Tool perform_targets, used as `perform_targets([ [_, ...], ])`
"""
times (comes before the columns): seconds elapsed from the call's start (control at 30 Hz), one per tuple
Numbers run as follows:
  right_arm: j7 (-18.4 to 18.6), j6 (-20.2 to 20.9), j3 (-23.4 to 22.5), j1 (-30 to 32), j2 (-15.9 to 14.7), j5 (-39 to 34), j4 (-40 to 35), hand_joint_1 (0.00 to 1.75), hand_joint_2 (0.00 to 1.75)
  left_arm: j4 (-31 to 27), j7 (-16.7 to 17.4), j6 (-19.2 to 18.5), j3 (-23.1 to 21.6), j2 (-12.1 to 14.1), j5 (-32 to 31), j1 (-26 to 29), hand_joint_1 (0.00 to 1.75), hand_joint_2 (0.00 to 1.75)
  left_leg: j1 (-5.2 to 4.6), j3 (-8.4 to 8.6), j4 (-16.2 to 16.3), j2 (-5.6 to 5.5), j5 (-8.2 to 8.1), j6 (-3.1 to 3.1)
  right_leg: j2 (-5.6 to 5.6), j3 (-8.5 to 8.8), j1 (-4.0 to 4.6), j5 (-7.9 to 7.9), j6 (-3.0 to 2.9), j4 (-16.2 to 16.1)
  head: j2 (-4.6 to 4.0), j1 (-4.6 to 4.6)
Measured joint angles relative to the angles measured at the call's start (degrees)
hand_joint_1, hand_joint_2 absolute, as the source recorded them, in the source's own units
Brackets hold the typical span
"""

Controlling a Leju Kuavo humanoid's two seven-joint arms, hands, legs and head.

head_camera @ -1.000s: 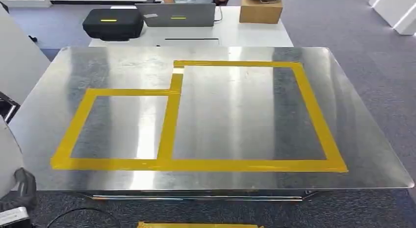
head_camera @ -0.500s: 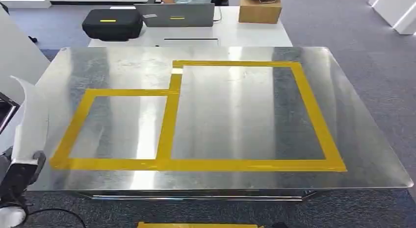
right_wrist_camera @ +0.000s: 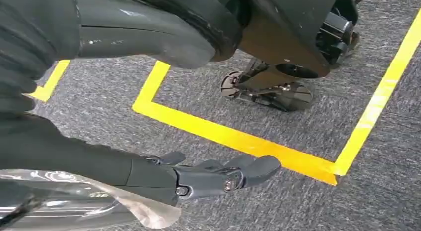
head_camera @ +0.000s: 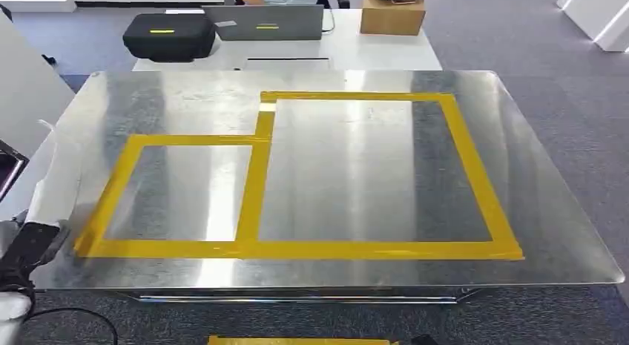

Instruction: Take the parts from the cabinet and place them on the table.

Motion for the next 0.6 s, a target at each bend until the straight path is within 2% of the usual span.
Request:
perform_targets([
  [0.1, 0.00, 0.00, 0.04, 0.00, -0.04, 0.00, 0.02, 0.00, 1.75, 0.44, 0.04, -0.11, -0.24, 0.24, 0.00, -0.24, 1.75, 1.75, 0.00, 0.01, 0.00, 0.00, 0.00, 0.00, 0.00, -0.01, 0.00, 0.00, 0.00, 0.00, 0.00, 0.00],
  [0.23, 0.15, 0.28, 0.37, -0.06, -0.15, 0.00, 0.02, 0.00, 1.75, 1.55, 1.71, -3.28, -1.42, 1.18, -1.73, -1.85, 1.75, 1.75, 0.01, 0.04, 0.00, -0.01, 0.00, 0.00, -0.09, -0.60, 0.00, -0.02, -0.01, 0.00, 0.00, -0.02],
  [0.33, 0.24, 0.79, 0.57, -0.20, -0.24, -0.02, 0.02, 0.00, 1.75, 3.15, 0.90, -0.13, -3.04, 1.22, -4.70, -3.62, 1.75, 1.75, 0.01, 0.04, 0.00, -0.01, 0.01, 0.00, -0.05, -0.56, 0.00, -0.01, -0.01, 0.01, 0.00, -0.02],
  [0.43, 0.35, 0.94, 0.87, -0.26, -0.31, -0.04, 0.02, 0.00, 1.75, 3.89, 2.41, -3.41, -5.43, 1.27, -4.98, -5.30, 1.75, 1.75, 0.00, 0.02, 0.00, -0.02, 0.01, 0.00, -0.07, -0.29, -0.01, -0.01, -0.01, 0.01, 0.00, 0.00],
  [0.6, 0.70, 0.94, 1.27, -0.29, -0.44, -0.07, 0.02, 0.00, 1.75, 4.09, 4.92, -4.33, -10.16, 1.53, -11.40, -7.35, 1.75, 1.75, -0.02, 0.01, 0.02, -0.01, 0.05, 0.01, -0.02, 0.07, -0.02, 0.05, 0.03, 0.02, 0.00, -0.02],
])
